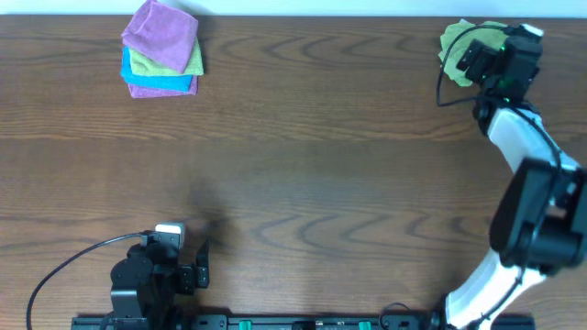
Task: Fold the cloth
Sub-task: 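Reach the right gripper to the crumpled light-green cloth at far right, then grasp a corner of the green cloth with the right gripper and lift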
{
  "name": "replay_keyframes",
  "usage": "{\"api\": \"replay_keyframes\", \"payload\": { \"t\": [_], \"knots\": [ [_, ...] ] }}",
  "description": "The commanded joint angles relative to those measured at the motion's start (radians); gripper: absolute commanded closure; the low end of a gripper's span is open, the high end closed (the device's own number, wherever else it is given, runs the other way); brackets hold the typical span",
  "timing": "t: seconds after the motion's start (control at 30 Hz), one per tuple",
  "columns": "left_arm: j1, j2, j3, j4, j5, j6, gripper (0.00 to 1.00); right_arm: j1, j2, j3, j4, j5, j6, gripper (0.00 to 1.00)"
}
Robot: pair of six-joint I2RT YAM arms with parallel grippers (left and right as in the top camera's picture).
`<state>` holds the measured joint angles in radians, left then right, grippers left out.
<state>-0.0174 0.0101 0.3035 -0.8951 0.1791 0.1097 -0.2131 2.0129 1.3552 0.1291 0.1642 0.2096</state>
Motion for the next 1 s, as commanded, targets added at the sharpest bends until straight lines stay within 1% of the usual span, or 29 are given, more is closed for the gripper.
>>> {"api": "replay_keyframes", "payload": {
  "t": [0.0,0.1,0.2,0.47,0.63,0.7,0.83,0.97],
  "knots": [
    [-0.006,-0.006,-0.007,-0.021,-0.014,0.025,0.05,-0.009,0.062,0.146,-0.069,-0.007,0.015,0.01],
    [-0.006,-0.006,-0.007,-0.021,-0.014,0.025,0.05,-0.009,0.124,0.304,-0.181,-0.012,0.023,0.01],
    [-0.006,-0.006,-0.007,-0.021,-0.014,0.025,0.05,-0.009,0.161,0.422,-0.262,-0.011,0.035,0.01],
    [-0.006,-0.006,-0.007,-0.021,-0.014,0.025,0.05,-0.019,0.278,0.692,-0.390,-0.010,0.079,0.01],
    [-0.006,-0.006,-0.007,-0.021,-0.014,0.025,0.05,-0.046,0.393,0.871,-0.539,-0.005,0.182,0.01],
    [-0.006,-0.006,-0.007,-0.021,-0.014,0.025,0.05,-0.061,0.428,0.908,-0.579,-0.005,0.236,0.01],
    [-0.006,-0.006,-0.007,-0.021,-0.014,0.025,0.05,-0.083,0.455,0.911,-0.617,-0.014,0.352,0.01],
    [-0.006,-0.006,-0.007,-0.021,-0.014,0.025,0.05,-0.095,0.478,0.910,-0.634,-0.049,0.404,0.02]
  ]
}}
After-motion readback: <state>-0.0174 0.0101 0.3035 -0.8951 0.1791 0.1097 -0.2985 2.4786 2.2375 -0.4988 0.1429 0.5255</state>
